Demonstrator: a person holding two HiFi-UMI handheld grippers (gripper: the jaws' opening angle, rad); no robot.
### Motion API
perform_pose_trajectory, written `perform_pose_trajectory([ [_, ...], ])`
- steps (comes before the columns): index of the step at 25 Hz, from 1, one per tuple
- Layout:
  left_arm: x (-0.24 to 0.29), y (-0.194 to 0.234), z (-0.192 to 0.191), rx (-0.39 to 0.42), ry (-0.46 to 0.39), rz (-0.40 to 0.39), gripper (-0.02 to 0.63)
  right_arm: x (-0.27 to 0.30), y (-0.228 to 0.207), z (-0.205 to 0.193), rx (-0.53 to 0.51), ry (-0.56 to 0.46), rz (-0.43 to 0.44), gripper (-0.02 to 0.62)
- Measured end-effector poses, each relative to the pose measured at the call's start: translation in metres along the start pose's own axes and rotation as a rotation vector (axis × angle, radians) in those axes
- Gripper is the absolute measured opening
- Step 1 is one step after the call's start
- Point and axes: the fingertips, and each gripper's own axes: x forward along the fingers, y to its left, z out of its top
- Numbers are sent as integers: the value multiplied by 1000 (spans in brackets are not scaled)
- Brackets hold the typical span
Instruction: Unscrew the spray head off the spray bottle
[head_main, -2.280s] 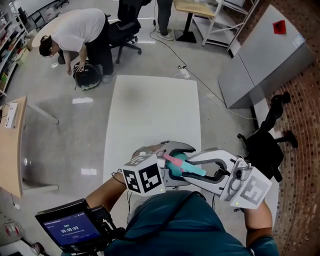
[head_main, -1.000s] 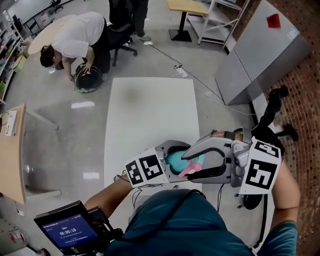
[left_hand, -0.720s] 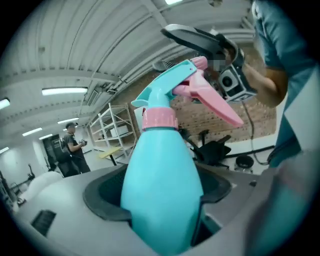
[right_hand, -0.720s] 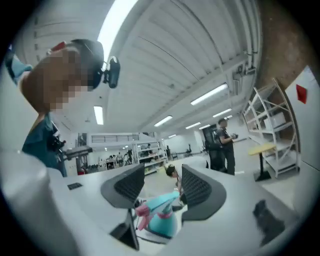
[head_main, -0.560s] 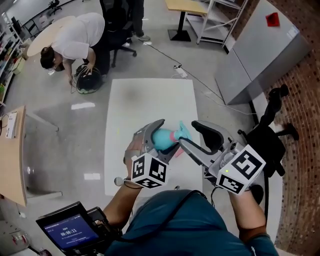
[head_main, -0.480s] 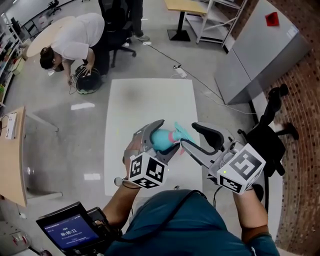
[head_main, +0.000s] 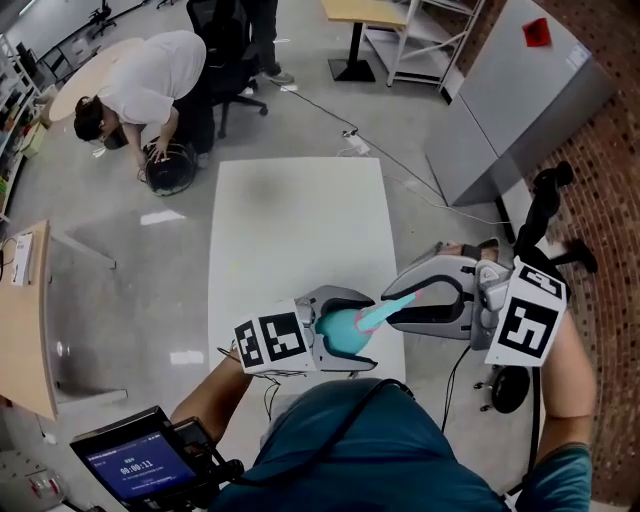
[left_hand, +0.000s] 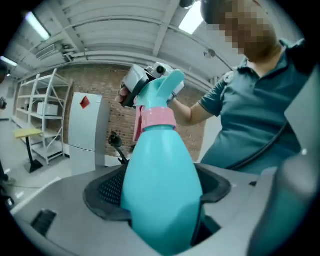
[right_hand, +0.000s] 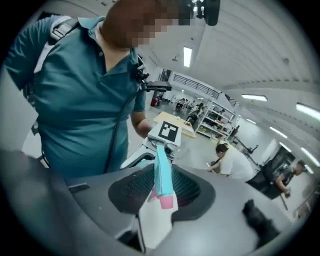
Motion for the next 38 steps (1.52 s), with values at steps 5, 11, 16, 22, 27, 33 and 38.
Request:
perform_pose_trajectory([
  [5, -33, 79, 5, -47, -83, 470, 382, -36, -74, -2, 358, -201, -525, 133],
  [11, -68, 124, 5, 106, -12, 906, 382, 4, -73, -15, 811, -417, -757, 219],
  [16, -61, 127, 9, 158, 30, 949, 382, 23, -76, -16, 618, -191, -875, 222],
  [22, -62, 125, 19, 204, 31, 968, 382, 27, -77, -16, 667, -219, -969, 225],
  [27, -48, 109, 23, 199, -15, 861, 382, 19, -76, -15, 708, -326, -928, 151],
  [33, -25, 19, 24, 88, -98, 95, 382, 23, -33, 30, 461, -412, -366, 130],
  [38, -13, -44, 28, 22, -112, -305, 382, 12, 6, 46, 413, -483, 82, 130],
])
